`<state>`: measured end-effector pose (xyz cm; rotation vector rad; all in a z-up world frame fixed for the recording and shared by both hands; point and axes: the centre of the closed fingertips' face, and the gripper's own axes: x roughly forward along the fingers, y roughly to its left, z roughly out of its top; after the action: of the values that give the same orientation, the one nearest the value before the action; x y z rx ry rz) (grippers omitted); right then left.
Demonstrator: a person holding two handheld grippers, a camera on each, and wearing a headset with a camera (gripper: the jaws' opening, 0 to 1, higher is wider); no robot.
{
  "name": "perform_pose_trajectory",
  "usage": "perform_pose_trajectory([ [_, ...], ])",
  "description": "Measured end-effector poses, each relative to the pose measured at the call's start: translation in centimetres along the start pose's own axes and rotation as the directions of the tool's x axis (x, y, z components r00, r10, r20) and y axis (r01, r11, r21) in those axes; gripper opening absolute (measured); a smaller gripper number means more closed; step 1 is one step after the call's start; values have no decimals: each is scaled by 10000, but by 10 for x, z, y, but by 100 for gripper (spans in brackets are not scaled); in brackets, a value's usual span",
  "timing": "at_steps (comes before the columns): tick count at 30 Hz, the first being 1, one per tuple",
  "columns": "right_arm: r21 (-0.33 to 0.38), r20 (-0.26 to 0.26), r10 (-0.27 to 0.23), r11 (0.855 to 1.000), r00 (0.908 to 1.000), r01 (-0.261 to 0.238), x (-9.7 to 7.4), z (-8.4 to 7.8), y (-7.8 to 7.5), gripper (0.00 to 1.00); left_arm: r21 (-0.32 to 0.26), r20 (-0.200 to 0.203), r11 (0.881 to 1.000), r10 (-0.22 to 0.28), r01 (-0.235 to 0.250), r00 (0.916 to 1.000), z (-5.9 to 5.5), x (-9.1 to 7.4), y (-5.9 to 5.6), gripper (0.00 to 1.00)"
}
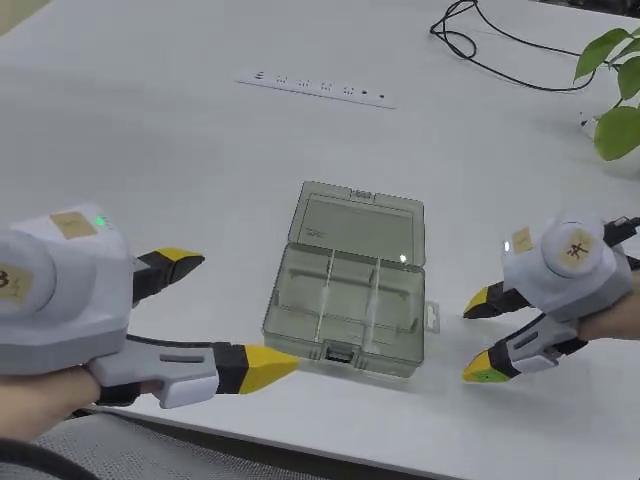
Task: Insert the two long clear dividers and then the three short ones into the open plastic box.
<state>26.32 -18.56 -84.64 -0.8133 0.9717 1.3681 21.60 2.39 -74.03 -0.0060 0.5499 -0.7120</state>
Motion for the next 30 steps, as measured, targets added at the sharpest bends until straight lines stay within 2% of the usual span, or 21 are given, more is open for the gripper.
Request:
perform_pose_trajectory([
  [15, -538, -398, -233, 9983, 9989, 211, 4, -1, -1, 40, -81, 59, 10000, -34, 34, 10000, 0, 3, -1, 92],
  [19, -1314, -709, -585, 9901, 9958, 488, 5, -2, -1, 39, -50, 73, 10000, -46, 46, 10000, 0, 4, -2, 91],
  [21, -1138, -698, -555, 9924, 9960, 474, 5, -2, 0, 38, -63, 104, 10000, -55, 56, 9999, 1, 5, -2, 91],
  [30, -1172, -713, -602, 9918, 9956, 516, 5, -1, 1, 33, -15, 123, 9999, -115, 115, 9999, 1, 7, -3, 91],
])
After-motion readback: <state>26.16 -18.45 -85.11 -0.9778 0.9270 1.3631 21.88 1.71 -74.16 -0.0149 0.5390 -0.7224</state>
